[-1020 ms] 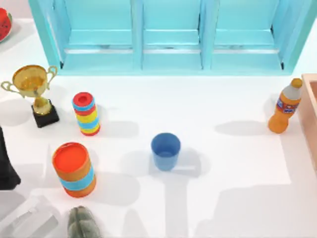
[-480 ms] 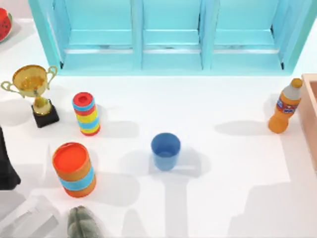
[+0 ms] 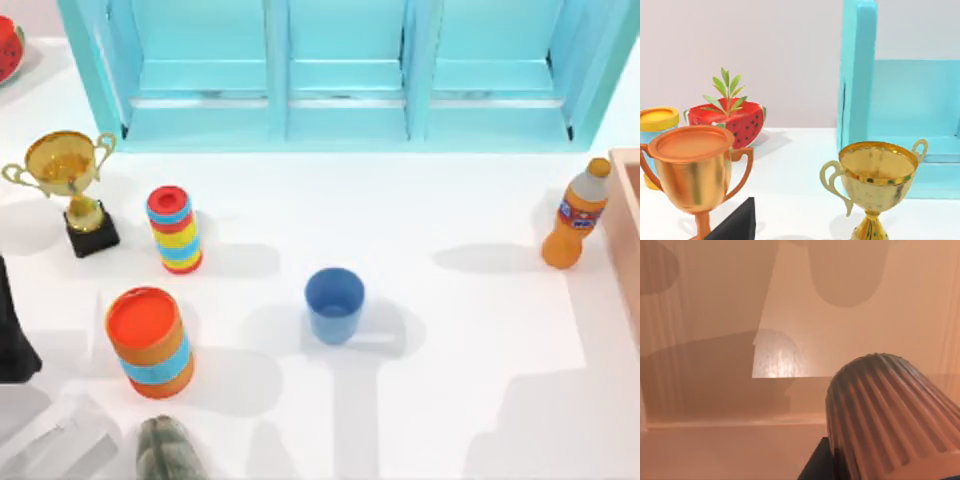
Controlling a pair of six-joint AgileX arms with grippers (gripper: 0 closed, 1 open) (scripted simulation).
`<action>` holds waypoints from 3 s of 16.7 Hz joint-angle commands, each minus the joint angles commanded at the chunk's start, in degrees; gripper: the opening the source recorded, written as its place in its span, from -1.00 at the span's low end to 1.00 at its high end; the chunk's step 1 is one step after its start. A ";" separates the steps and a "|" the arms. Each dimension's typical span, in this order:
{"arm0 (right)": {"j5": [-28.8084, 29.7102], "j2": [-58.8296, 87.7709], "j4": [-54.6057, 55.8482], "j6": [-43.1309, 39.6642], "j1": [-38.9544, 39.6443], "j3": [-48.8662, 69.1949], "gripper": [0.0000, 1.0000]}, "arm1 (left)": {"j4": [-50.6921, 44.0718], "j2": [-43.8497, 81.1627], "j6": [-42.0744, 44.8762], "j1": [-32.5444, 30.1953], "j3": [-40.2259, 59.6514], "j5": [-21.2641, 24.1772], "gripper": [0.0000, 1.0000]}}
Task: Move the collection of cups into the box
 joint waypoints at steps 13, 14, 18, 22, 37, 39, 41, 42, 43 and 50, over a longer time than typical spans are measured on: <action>0.00 0.00 0.00 0.00 0.00 0.00 1.00 | 0.00 0.00 0.00 0.00 0.00 0.00 1.00; 0.00 0.00 0.00 0.00 0.00 0.00 1.00 | 0.00 0.00 0.00 0.00 0.00 0.00 1.00; 0.00 -0.01 -0.01 0.01 0.04 0.02 1.00 | 0.00 0.00 0.00 0.00 0.00 0.00 1.00; 0.00 0.99 -4.29 -0.28 -0.26 4.27 1.00 | 0.00 0.00 0.00 0.00 0.00 0.00 1.00; -0.05 2.82 -22.25 1.56 1.74 25.40 1.00 | 0.00 0.00 0.00 0.00 0.00 0.00 1.00; -0.11 6.16 -21.80 5.86 6.14 28.69 1.00 | 0.00 0.00 0.00 0.00 0.00 0.00 1.00; -0.15 11.03 -21.27 12.50 12.91 32.97 1.00 | 0.00 0.00 0.00 0.00 0.00 0.00 1.00; -0.15 13.94 -21.04 16.70 17.22 35.30 1.00 | 0.00 0.00 0.00 0.00 0.00 0.00 1.00; -0.16 17.10 -20.84 21.35 22.08 37.66 1.00 | 0.00 0.00 0.00 0.00 0.00 0.00 1.00; -1.45 38.85 -18.26 54.08 55.60 52.88 1.00 | 0.00 0.00 0.00 0.00 0.00 0.00 1.00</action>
